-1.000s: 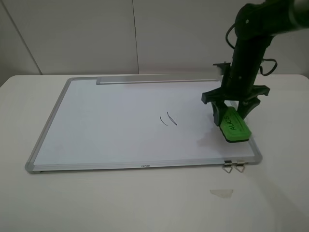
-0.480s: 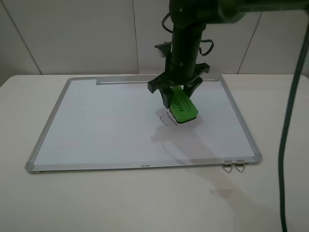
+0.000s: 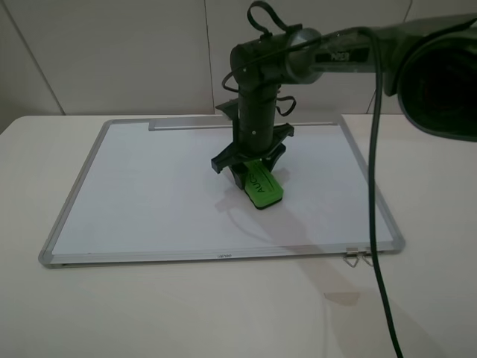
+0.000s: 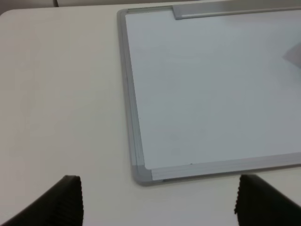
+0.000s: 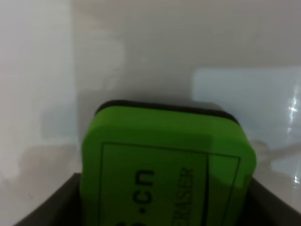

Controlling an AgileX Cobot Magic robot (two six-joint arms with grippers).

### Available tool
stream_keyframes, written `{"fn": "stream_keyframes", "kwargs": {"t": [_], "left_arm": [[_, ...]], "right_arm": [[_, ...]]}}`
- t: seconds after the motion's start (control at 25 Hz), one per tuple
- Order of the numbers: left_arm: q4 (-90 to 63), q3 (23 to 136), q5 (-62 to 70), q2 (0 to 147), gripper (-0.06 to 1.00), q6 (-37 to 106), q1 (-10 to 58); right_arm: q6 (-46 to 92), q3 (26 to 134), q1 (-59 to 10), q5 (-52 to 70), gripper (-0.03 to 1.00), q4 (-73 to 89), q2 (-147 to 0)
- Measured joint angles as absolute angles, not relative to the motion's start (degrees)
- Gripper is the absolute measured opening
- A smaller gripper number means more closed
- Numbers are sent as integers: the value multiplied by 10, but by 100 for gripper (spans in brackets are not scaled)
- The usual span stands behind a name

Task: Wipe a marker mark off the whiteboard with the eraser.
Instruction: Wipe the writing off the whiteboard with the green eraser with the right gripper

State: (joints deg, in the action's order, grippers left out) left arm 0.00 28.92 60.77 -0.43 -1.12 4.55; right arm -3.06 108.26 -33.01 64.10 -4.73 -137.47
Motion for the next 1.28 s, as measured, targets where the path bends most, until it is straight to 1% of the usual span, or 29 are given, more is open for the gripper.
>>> {"fn": "stream_keyframes", "kwargs": {"t": [0.6, 0.88, 1.28], "left_arm": [[0, 289, 608, -4, 68, -11, 46], [-3, 289, 608, -4, 68, -11, 46], [0, 289, 608, -4, 68, -11, 46]], "right_arm": [[-31, 1096, -329, 645, 60, -40, -1402], [-31, 1097, -325, 644, 60, -69, -1403], [-31, 1101, -222, 638, 60, -90, -1403]]}}
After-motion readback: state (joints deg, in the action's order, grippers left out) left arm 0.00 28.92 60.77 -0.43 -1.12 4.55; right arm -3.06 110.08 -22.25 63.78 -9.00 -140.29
